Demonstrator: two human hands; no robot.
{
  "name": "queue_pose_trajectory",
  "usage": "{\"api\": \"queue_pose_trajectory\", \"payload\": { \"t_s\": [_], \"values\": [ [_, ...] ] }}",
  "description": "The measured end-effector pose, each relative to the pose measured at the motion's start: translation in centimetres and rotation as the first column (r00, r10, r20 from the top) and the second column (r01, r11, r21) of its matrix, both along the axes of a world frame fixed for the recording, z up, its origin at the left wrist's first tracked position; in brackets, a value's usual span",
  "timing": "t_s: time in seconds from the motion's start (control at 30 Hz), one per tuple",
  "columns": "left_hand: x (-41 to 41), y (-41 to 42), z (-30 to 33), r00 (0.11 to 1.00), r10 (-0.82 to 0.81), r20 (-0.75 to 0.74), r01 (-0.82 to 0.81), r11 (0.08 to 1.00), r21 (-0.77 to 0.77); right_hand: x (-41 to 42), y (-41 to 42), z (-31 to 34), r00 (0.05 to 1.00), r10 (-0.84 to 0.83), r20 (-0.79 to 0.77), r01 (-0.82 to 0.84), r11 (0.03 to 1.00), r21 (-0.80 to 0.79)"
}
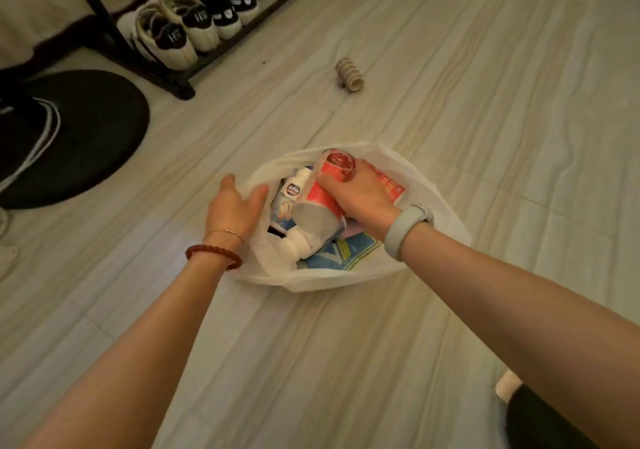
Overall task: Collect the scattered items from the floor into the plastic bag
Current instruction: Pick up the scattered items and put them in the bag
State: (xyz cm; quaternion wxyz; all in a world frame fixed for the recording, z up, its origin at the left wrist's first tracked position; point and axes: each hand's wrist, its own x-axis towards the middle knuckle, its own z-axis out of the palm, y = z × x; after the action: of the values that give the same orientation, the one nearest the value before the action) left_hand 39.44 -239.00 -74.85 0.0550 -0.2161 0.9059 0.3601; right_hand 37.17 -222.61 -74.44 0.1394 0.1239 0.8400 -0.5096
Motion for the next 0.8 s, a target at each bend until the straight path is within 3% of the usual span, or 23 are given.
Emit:
{"api": "queue_pose_trajectory", "payload": {
  "t_s": [0.13, 0.23, 0.4, 0.5, 0.53, 0.6, 0.63, 0.7, 0.73, 0.8],
  "values": [
    [-0.7, -0.7, 0.6, 0.951, 0.054, -0.305, -0.009, 0.989, 0.147, -0.5, -1.5, -0.5, 0.999, 0.047, -0.013, -0.046, 0.999, 0.023],
    [-1.7, -0.4, 2.3, 0.921, 0.095, -0.378, 0.002, 0.969, 0.246, 0.4, -2.0, -0.9, 0.986, 0.155, -0.066, -0.153, 0.988, 0.032],
    [-2.3, -0.4, 3.9, 0.952, -0.062, -0.298, 0.124, 0.973, 0.194, 2.0, -0.5, -0.1, 0.887, 0.455, -0.075, -0.436, 0.881, 0.185],
    [-1.3, -1.2, 4.1, 0.967, -0.142, -0.211, 0.191, 0.952, 0.238, 1.8, 3.5, 0.4, 0.838, 0.466, -0.284, -0.254, 0.794, 0.553],
    [-1.0, -1.4, 4.1, 0.971, -0.170, -0.166, 0.209, 0.943, 0.260, 1.5, 5.1, 0.3, 0.862, 0.437, -0.258, -0.166, 0.722, 0.672],
    [-0.3, -1.5, 3.9, 0.974, -0.203, -0.099, 0.223, 0.930, 0.291, 0.7, 7.5, -0.3, 0.969, 0.242, -0.050, -0.117, 0.626, 0.771],
    [-0.1, -1.4, 3.8, 0.977, -0.197, -0.082, 0.213, 0.931, 0.295, 0.3, 8.2, -1.0, 0.989, 0.120, 0.080, -0.140, 0.658, 0.739],
    [-0.1, -1.1, 3.8, 0.985, -0.152, -0.086, 0.170, 0.949, 0.265, -0.3, 8.5, -2.0, 0.960, -0.045, 0.276, -0.105, 0.857, 0.505],
    [-0.3, -0.9, 4.1, 0.988, -0.124, -0.095, 0.145, 0.954, 0.262, -0.5, 8.5, -2.3, 0.951, -0.120, 0.286, 0.007, 0.930, 0.366],
    [-1.1, -0.5, 5.4, 0.990, -0.064, -0.126, 0.098, 0.955, 0.282, -1.0, 8.4, -1.4, 0.936, -0.288, 0.203, 0.249, 0.948, 0.198]
  ]
}}
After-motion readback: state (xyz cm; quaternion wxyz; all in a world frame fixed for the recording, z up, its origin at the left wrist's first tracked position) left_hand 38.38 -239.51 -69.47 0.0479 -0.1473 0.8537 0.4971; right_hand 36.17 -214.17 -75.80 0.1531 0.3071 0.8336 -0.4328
